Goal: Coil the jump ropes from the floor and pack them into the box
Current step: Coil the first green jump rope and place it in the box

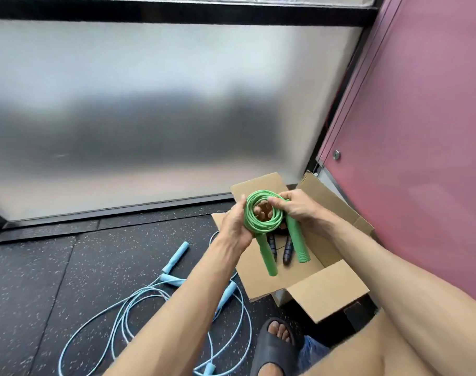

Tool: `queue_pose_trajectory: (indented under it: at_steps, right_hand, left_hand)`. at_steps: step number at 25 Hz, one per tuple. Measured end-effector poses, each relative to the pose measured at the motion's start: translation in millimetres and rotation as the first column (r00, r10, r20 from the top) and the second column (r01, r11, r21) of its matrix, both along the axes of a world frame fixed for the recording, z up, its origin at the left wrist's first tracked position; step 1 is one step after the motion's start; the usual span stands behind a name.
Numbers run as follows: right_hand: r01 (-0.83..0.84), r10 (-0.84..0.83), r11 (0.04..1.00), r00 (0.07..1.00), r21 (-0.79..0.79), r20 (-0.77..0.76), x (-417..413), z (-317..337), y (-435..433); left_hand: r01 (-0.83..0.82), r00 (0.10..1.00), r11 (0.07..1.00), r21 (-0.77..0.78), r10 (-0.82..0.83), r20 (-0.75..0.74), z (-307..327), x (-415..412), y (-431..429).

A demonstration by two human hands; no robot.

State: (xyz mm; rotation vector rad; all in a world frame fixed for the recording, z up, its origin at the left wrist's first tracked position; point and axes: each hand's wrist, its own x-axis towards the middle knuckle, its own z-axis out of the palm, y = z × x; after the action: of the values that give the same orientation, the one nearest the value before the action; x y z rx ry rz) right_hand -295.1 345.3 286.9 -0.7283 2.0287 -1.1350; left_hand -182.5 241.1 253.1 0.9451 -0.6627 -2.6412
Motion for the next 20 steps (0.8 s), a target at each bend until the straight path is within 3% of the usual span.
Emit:
queue_pose_trajectory:
  at_steps: [4,7,11,16,20]
  right_hand:
    - [0.107,-0.094,0.982,0.992,0.158,-0.084,-56,-55,18]
    - [0.121,-0.095,0.962,0.989,0.246,-0.115,-87,-92,18]
    - [0.089,-0.046,0.928,0.991,0.362,-0.125,-124,-160,4]
    - [0.066,0.001,0.908,0.987,0.414,-0.159,-146,-234,-33]
    - [0.033,0.044,0.893,0.986,0.448,-0.159,-146,-279,-65]
  left_hand:
    - [-0.07,0.985,0.988,0.137,0.047,0.167,-55,-62,34]
    - [-0.059,0.961,0.986,0.158,0.014,0.276,-95,-91,53]
    - [-0.205,0.885,0.975,0.09,0.145,0.442,-134,-129,68]
    - [-0.397,0.723,0.917,0.031,0.291,0.627,-185,-165,50]
    - [-0.42,0.547,0.902,-0.099,0.339,0.766,-248,-179,36]
